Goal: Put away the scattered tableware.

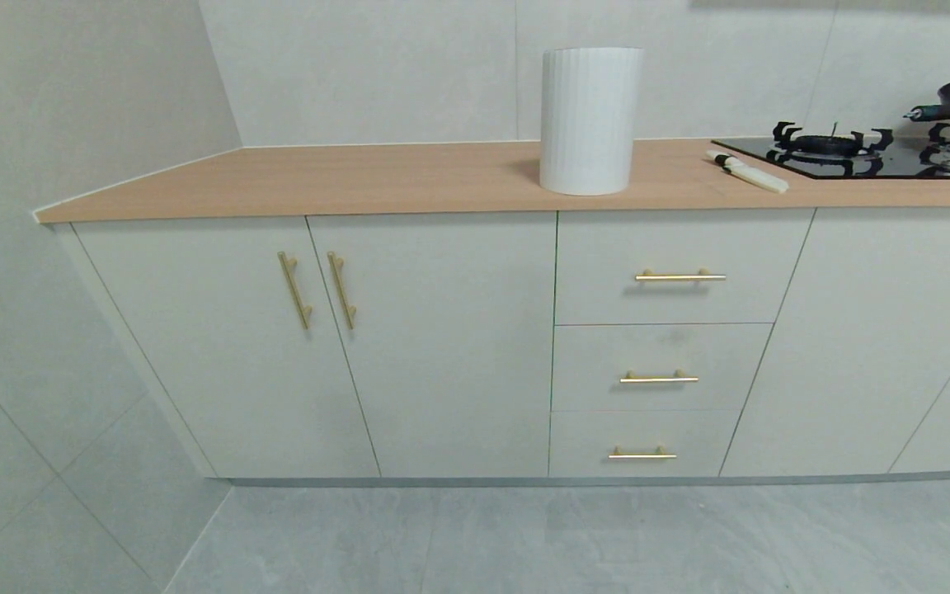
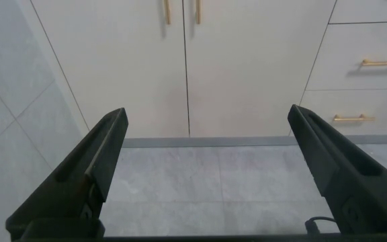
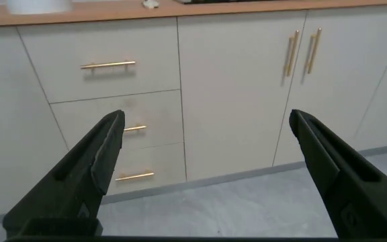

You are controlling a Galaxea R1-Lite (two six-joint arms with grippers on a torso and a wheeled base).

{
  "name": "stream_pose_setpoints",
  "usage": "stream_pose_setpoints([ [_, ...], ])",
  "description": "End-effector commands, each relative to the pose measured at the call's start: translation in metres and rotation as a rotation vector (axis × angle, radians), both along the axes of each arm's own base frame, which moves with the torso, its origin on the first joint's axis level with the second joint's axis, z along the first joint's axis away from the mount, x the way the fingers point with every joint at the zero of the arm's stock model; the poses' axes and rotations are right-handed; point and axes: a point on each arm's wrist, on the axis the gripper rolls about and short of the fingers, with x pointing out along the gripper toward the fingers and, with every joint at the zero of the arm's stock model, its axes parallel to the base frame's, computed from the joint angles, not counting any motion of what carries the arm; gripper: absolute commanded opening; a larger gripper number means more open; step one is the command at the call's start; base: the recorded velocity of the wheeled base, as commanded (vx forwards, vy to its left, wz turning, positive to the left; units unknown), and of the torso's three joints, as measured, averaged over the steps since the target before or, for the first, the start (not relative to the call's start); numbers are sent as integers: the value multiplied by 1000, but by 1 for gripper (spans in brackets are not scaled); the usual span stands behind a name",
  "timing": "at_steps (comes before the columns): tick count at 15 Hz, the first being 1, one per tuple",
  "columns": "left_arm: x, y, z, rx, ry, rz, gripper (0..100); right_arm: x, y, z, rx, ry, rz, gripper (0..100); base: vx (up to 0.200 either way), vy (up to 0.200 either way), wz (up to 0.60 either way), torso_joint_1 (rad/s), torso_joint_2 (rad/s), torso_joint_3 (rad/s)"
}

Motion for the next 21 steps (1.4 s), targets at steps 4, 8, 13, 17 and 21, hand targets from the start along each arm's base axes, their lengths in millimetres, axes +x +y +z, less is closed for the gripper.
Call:
stream_pose_setpoints([
  [4,0,0,0,0,2,0,100,23,2,-56,-13,2,69,100,0,0,0,0,0,0],
  [8,0,0,0,0,2,0,100,31,5,-75,1,41,178,100,0,0,0,0,0,0],
  [13,0,0,0,0,1,3,100,32,5,-80,55,90,201,100,0,0,0,0,0,0],
  [17,0,0,0,0,2,1,100,32,6,-85,15,143,222,100,0,0,0,0,0,0],
  [21,0,0,0,0,2,1,100,32,6,-85,18,141,227,100,0,0,0,0,0,0],
])
